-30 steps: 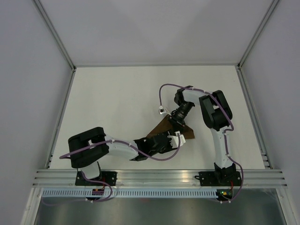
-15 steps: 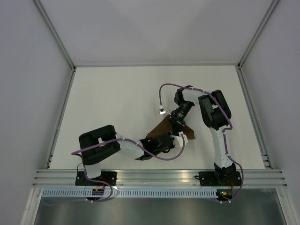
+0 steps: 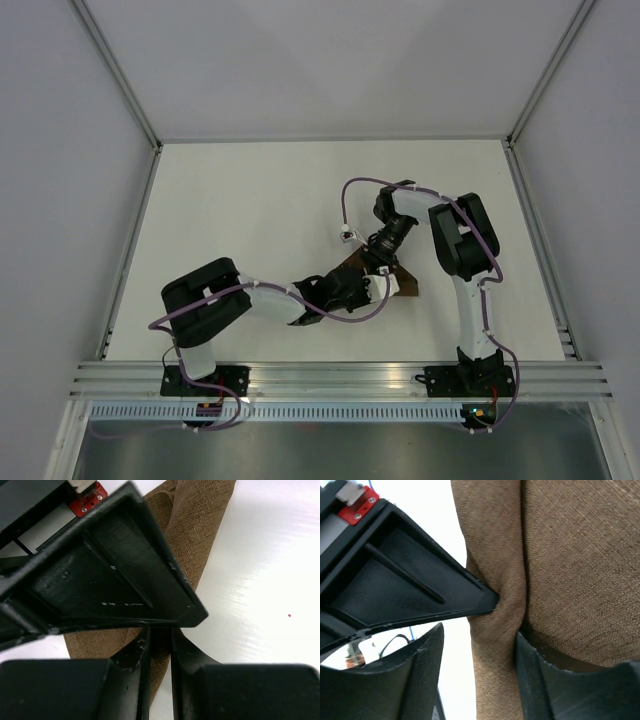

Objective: Fold the napkin, place the utensils inside, and roll it up
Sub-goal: Roll the napkin with the utensil

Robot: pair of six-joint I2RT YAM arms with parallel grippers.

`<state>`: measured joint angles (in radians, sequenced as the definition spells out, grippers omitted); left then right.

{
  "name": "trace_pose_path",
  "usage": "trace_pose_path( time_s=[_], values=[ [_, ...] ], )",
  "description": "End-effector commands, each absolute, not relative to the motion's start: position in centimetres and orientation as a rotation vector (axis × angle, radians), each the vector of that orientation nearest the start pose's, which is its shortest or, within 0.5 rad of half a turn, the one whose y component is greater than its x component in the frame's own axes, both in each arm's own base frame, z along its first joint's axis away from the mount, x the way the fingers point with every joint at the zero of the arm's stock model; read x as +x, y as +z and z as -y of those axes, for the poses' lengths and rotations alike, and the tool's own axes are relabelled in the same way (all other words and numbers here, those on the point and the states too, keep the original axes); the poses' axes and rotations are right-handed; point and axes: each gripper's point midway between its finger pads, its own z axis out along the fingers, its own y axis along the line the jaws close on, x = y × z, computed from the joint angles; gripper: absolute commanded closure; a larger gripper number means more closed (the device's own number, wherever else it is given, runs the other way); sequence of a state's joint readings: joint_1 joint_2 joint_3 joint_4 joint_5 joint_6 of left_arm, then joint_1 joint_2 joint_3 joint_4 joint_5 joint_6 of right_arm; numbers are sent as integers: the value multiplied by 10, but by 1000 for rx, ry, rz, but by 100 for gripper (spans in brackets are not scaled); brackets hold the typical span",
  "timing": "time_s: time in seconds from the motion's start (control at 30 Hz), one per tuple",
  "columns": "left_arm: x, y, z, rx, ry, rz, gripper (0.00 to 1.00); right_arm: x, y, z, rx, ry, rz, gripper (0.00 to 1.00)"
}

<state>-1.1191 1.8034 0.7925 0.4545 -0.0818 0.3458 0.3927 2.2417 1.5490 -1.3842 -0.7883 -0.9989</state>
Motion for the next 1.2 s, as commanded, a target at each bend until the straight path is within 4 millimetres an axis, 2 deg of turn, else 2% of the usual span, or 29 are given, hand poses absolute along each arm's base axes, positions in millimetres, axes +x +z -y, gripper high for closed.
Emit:
trace_pose_path(
  time_s=[0.0, 0.2, 0.23, 0.37, 0.47, 0.53, 0.57, 0.6, 0.63, 0.67, 0.7, 0.77, 0.8, 0.83, 0.87, 0.9, 0.93, 0.97, 1.0, 1.03, 1.07, 1.1, 1.13, 1.17],
  values=[
    [184, -18, 375, 1559, -529, -1818, 98, 252, 20, -205, -1829, 1208, -2321, 37],
    [185, -20, 373, 1546, -604, -1880, 98, 271, 54, -207, -1722, 1077, -2284, 29],
    [184, -19, 373, 1544, -633, -1888, 98, 277, 57, -204, -1651, 1048, -2327, 28],
    [186, -22, 370, 1525, -704, -1959, 98, 309, 77, -201, -1488, 917, -2274, 26],
    [192, -24, 366, 1493, -771, -2035, 98, 331, 102, -191, -1336, 825, -2222, 25],
    [194, -23, 368, 1469, -824, -2081, 98, 346, 107, -177, -1223, 786, -2205, 25],
    [196, -23, 368, 1459, -834, -2101, 98, 348, 112, -174, -1177, 802, -2193, 25],
    [196, -25, 367, 1451, -871, -2143, 98, 354, 122, -160, -1118, 780, -2175, 25],
    [197, -25, 366, 1440, -888, -2169, 98, 356, 120, -152, -1080, 770, -2163, 25],
    [204, -19, 372, 1422, -931, -2168, 98, 358, 130, -145, -1067, 744, -2127, 25],
    [198, -30, 363, 1424, -941, -2260, 98, 360, 132, -131, -1033, 717, -2122, 25],
    [200, -33, 363, 1411, -968, -2311, 97, 356, 128, -119, -1021, 657, -2095, 25],
    [205, -30, 364, 1390, -979, -2341, 97, 354, 138, -112, -1050, 581, -2049, 25],
    [204, -37, 361, 1384, -984, -2389, 97, 346, 129, -110, -1055, 560, -2041, 24],
    [206, -37, 361, 1373, -985, -2411, 97, 342, 140, -108, -1066, 514, -1990, 23],
    [214, -33, 366, 1347, -1002, -2421, 97, 337, 140, -108, -1084, 499, -1967, 23],
    [209, -39, 360, 1342, -1011, -2486, 96, 328, 129, -108, -1111, 487, -1953, 23],
    [210, -38, 360, 1331, -1026, -2509, 95, 324, 138, -107, -1121, 455, -1907, 22],
    [216, -32, 364, 1313, -1052, -2513, 95, 315, 127, -107, -1153, 443, -1894, 22],
    [213, -35, 361, 1307, -1058, -2561, 95, 311, 125, -107, -1169, 426, -1880, 22],
    [218, -30, 364, 1280, -1089, -2571, 94, 306, 129, -108, -1185, 395, -1844, 22],
    [220, -29, 365, 1264, -1102, -2589, 94, 295, 118, -113, -1224, 396, -1838, 21],
    [221, -29, 364, 1249, -1109, -2612, 94, 293, 115, -113, -1255, 349, -1823, 21],
    [222, -28, 364, 1227, -1136, -2648, 93, 284, 116, -123, -1303, 334, -1777, 21]
  ],
)
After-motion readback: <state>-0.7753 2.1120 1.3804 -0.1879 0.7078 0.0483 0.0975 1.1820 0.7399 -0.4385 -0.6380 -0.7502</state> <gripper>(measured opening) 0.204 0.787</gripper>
